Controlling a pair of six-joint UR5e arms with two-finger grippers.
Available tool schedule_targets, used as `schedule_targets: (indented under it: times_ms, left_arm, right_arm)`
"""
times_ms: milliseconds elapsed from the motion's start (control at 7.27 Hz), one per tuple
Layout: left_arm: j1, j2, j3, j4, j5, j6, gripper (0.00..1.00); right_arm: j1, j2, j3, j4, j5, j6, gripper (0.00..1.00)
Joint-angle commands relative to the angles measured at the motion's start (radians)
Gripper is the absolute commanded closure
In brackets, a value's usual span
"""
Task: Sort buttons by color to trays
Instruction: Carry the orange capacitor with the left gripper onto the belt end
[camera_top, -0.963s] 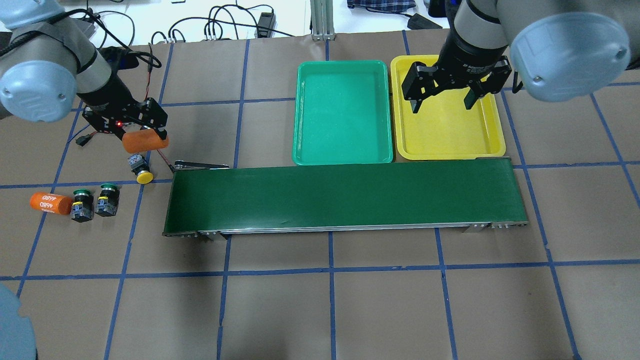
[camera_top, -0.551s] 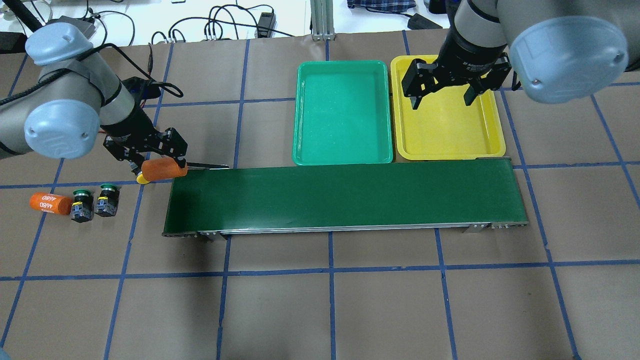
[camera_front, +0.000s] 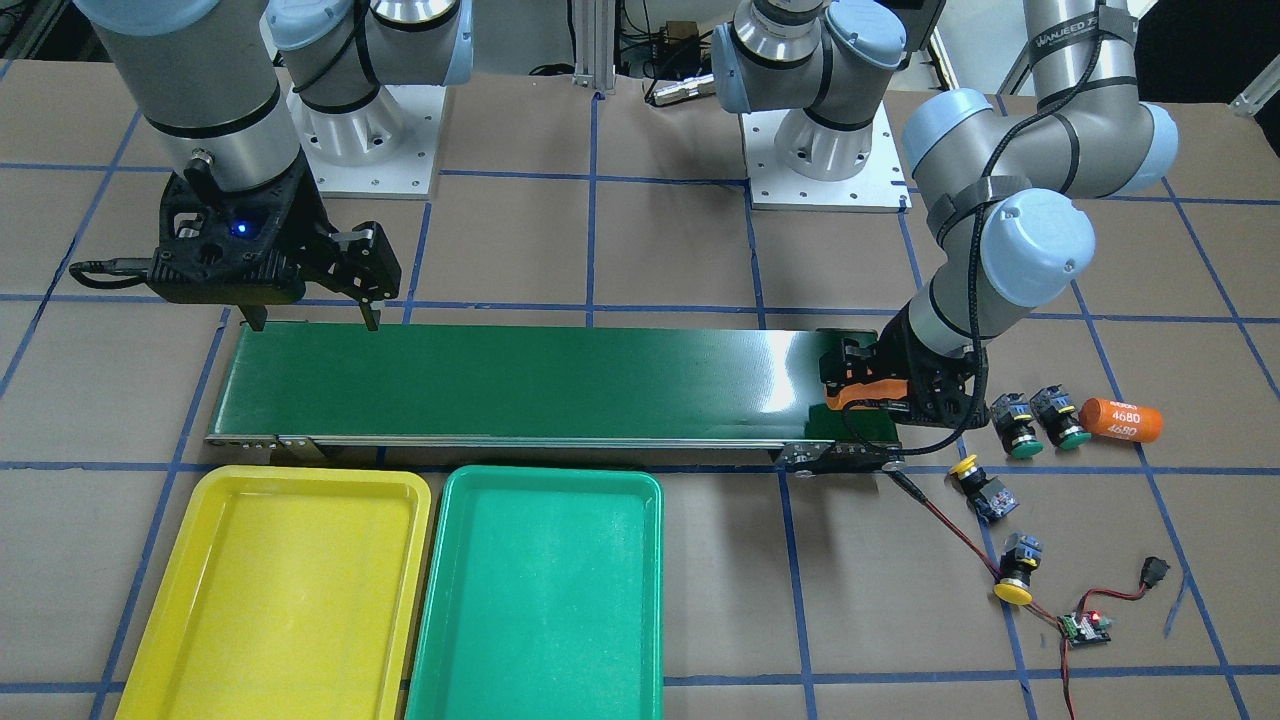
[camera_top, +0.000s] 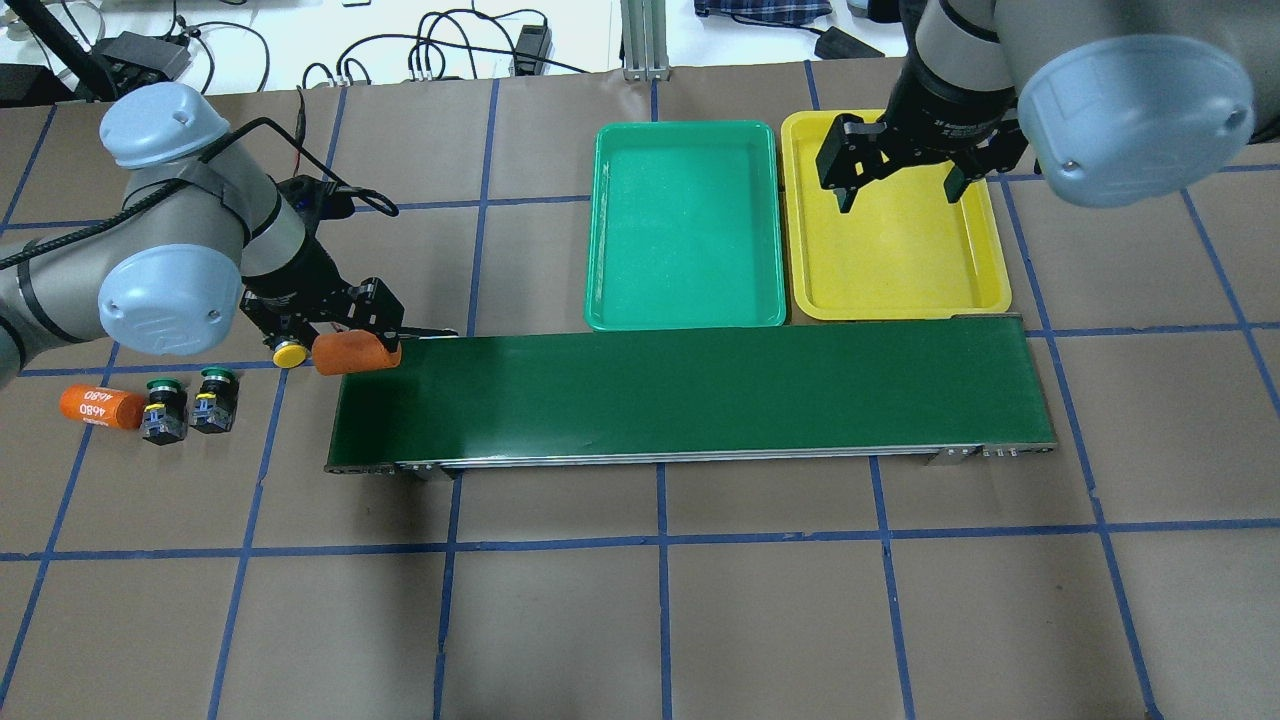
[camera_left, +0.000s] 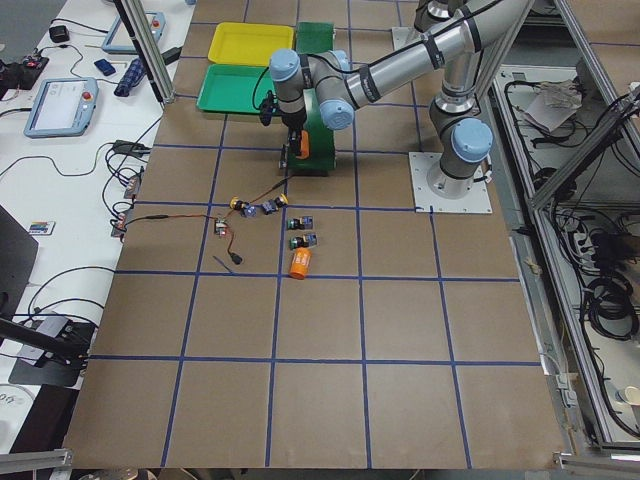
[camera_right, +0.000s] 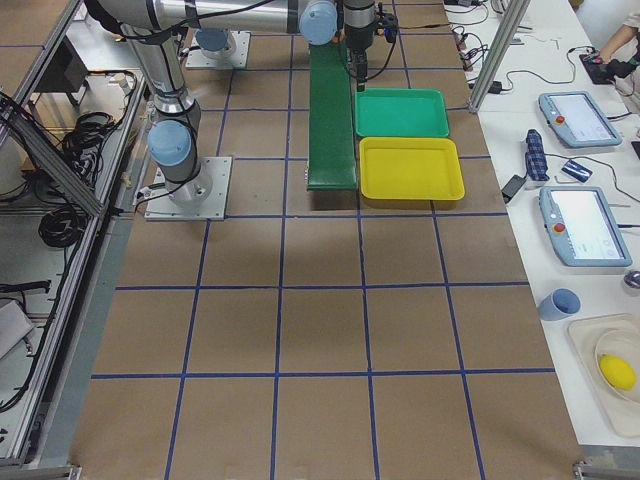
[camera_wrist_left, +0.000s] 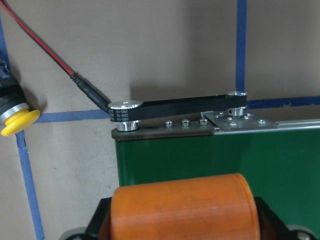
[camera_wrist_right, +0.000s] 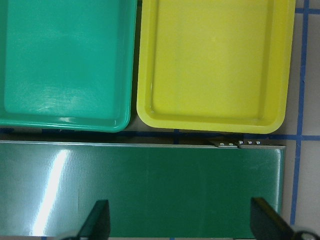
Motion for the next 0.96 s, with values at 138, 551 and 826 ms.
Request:
schedule_targets:
  times_ms: [138,551,826]
  left_arm:
    - [-0.003,0.013,-0.047,0.001,-0.001,-0.002,0.0]
    - [-0.006,0.039,-0.043,-0.043,-0.035,-0.002,0.0]
    - [-0.006,0.1,0.032,-0.168,-0.045,-0.002,0.0]
  right_arm:
    - [0.0,0.0,-0.001,-0.018,-0.012,0.001,0.0]
    - [0.0,-0.001,-0.001,-0.114,-0.11,0.002,0.0]
    - [0.0,0.0,0.0,-0.111,-0.101,0.002,0.0]
